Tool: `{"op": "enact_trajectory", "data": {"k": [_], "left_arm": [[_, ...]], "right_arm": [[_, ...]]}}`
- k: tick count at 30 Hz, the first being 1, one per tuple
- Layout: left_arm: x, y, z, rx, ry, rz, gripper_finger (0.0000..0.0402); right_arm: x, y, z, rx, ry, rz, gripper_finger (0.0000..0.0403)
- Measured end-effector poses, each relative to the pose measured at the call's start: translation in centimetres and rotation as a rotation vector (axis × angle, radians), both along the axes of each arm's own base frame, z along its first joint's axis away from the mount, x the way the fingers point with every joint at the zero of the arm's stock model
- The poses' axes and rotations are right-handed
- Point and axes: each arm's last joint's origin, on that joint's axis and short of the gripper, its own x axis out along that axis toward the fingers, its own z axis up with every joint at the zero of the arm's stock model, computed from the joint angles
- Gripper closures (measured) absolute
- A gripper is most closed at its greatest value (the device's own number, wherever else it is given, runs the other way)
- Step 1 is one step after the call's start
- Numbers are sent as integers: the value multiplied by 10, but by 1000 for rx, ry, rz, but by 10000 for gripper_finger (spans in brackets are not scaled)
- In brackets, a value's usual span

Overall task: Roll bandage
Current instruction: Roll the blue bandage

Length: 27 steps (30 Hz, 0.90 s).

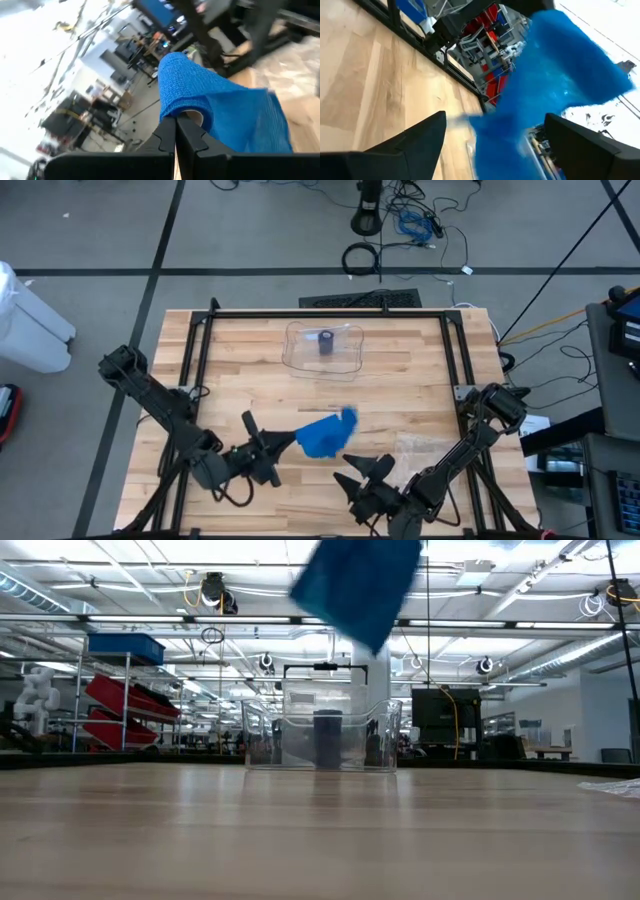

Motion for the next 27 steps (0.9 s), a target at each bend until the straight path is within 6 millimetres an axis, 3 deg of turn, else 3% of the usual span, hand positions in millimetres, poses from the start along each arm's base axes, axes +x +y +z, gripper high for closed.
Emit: {"op": "enact_trajectory", "data": {"k": [6,12,21,27], "left_arm": [[-2,-5,-8,93,95,-128,402],[2,-7,-6,-57,41,-267,402],[0,-2,3,-164,-38,-215,402],[1,-1,3,-185,-44,-207,402]], "right_arm": [[-10,1,27,154,-106,53,106],[-15,-13,48,516,-105,283,126],[-15,-39,17,689,-10,130,135],[-7,-53,-5,782,-69,195,145]]}}
